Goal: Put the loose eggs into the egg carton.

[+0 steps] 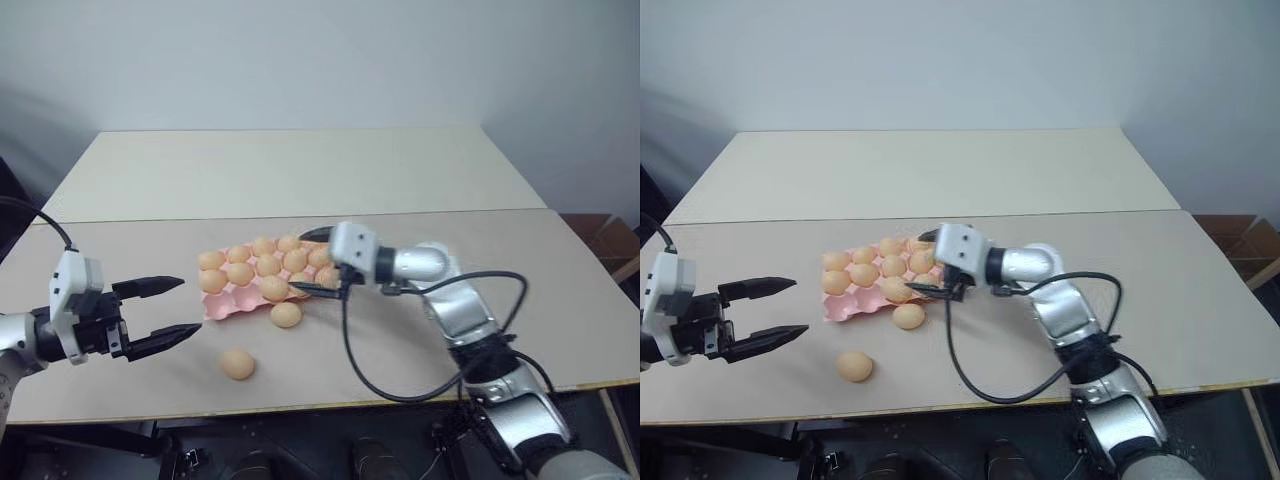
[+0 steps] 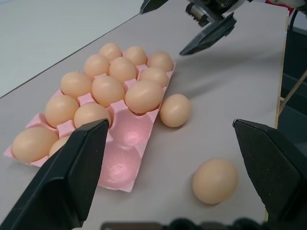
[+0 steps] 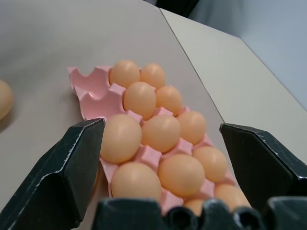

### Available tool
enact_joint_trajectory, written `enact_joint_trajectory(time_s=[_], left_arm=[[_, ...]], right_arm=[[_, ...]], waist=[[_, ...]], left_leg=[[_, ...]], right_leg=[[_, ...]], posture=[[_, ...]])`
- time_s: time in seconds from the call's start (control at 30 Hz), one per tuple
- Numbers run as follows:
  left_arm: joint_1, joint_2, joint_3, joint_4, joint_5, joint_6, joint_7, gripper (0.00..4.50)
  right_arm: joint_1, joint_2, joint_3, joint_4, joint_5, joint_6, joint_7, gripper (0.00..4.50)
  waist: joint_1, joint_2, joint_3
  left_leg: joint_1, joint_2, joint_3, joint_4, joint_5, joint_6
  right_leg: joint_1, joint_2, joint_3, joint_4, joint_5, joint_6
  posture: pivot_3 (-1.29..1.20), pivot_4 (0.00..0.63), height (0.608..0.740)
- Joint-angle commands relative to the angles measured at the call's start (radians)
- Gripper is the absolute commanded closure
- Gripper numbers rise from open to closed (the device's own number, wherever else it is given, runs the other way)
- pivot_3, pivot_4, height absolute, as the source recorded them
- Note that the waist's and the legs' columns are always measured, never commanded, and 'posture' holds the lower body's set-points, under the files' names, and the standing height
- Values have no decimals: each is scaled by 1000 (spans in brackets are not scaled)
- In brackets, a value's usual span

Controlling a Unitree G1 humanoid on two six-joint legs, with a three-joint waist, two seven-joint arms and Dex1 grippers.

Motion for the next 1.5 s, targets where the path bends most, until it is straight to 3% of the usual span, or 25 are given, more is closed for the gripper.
enact_joint_trajectory(time_s=[0.03,0.3,0.5,1.07,1.27,1.5], left_arm=[[-13,16,8,3,6,-20,-11,0],[-27,5,4,16,-7,-22,-25,0],[-11,14,4,15,14,-33,-37,0],[-19,10,-15,4,7,-23,-47,0],[-22,30,-142,-30,62,-57,-104,0],[-136,13,-421,21,239,-196,-168,0]], right_arm=[[57,-99,-115,-103,113,19,66,26],[266,-337,-291,-150,278,83,192,26],[366,-449,-362,-125,367,79,307,26],[355,-460,-341,-154,389,91,283,26],[344,-452,-328,-163,395,94,285,26],[331,-445,-305,-183,403,99,298,26]], waist=[[4,0,0],[18,-1,0],[23,-1,0],[25,-1,0],[25,-1,0],[31,-1,0]], left_leg=[[0,0,0,0,0,0],[1,0,1,0,0,0],[1,0,1,0,0,0],[2,0,1,0,0,0],[2,0,1,0,0,0],[1,-1,1,0,0,0]], right_leg=[[0,0,0,0,0,0],[1,0,1,-1,0,0],[2,0,1,-2,0,0],[2,0,1,-2,0,0],[2,0,1,-2,0,0],[3,0,1,-2,0,0]], posture=[[0,150,740],[0,150,740],[0,150,740],[0,150,740],[0,150,740],[0,150,740]])
